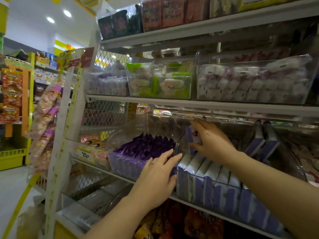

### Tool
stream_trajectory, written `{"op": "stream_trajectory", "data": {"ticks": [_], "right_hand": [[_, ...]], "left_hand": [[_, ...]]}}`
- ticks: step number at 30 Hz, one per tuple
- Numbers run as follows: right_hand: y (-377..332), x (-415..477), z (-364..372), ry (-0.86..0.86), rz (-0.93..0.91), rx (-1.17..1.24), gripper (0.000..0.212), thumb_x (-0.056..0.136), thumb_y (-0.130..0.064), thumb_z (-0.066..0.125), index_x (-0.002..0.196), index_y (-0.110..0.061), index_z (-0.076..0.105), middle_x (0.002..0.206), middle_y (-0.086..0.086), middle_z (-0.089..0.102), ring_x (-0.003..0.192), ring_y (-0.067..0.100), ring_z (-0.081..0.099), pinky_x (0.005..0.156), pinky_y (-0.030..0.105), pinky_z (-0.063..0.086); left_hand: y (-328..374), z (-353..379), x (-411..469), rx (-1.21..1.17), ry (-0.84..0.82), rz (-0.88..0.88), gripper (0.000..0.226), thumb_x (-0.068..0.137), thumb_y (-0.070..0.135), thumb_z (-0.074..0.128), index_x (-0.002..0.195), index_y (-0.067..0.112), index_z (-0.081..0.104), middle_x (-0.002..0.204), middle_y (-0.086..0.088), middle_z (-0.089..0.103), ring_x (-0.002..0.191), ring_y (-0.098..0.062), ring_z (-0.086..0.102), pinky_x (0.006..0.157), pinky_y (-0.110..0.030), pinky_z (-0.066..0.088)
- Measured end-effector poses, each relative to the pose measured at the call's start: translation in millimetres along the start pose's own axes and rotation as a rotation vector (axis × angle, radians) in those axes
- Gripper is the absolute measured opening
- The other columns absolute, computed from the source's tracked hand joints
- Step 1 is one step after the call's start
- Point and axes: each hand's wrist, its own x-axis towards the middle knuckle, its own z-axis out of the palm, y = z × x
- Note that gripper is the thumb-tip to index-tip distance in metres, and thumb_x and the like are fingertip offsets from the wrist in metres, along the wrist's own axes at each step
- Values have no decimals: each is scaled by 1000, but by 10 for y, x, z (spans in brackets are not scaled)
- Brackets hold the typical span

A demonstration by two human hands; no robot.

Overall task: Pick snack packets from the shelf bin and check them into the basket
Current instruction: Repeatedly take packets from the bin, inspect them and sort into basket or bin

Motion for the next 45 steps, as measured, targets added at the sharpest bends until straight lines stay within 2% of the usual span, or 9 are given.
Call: {"op": "stream_trajectory", "data": {"ticks": [6,11,17,21,27,30,35,40,45], "right_hand": [[-68,-336,-57,39,-71,57,67,86,-35,65,144,-27,34,145,-2,43,127,23,47,98,39,47],[-185,-373,-24,-73,67,194,76,87,-41,65,148,-31,21,143,4,45,117,26,56,90,39,51],[-262,-70,132,-56,185,316,59,89,-20,61,139,-22,29,131,14,51,111,34,56,90,44,48],[-133,215,146,-62,279,156,38,98,-18,42,134,-24,31,126,16,57,106,37,59,85,41,45],[17,413,236,-117,285,116,34,100,-16,30,133,-14,35,118,21,60,103,37,61,80,41,44],[56,459,169,-204,231,32,37,94,-11,48,129,-13,39,121,21,59,104,37,61,77,41,47],[121,462,84,-15,-7,-361,48,82,-24,67,125,-18,45,107,6,68,96,27,66,96,41,41],[146,431,132,0,4,-347,45,88,-27,58,128,-16,42,106,5,67,100,27,64,101,41,35],[265,359,67,-133,-23,-359,67,84,-44,61,139,-19,31,118,8,63,113,32,56,106,45,32]], "left_hand": [[89,28,-112,48,7,-38,61,99,33,47,150,44,16,162,11,7,145,-14,16,120,-47,16],[175,4,-154,73,-25,-57,61,99,35,46,151,43,15,162,10,4,146,-18,16,119,-48,17],[151,-78,-177,102,-75,-69,59,99,37,46,151,41,19,162,12,7,146,-15,15,120,-47,15],[96,-118,-146,120,-106,-64,59,99,36,47,150,43,18,161,15,11,146,-12,14,121,-46,12],[42,-64,-93,104,-122,-55,57,99,37,45,149,45,18,159,17,13,146,-11,13,122,-46,4],[25,-28,-88,104,-117,-53,57,99,37,44,149,46,17,159,18,13,146,-9,12,120,-49,0],[18,-14,-79,95,-110,-53,58,99,37,45,148,47,16,158,19,13,146,-8,11,119,-48,-2],[6,-30,-90,81,-102,-36,58,98,38,46,148,47,17,157,23,14,144,-6,13,121,-48,0],[17,-27,-96,84,-102,-42,58,98,37,45,148,47,17,157,21,14,144,-6,13,121,-49,0]]}}
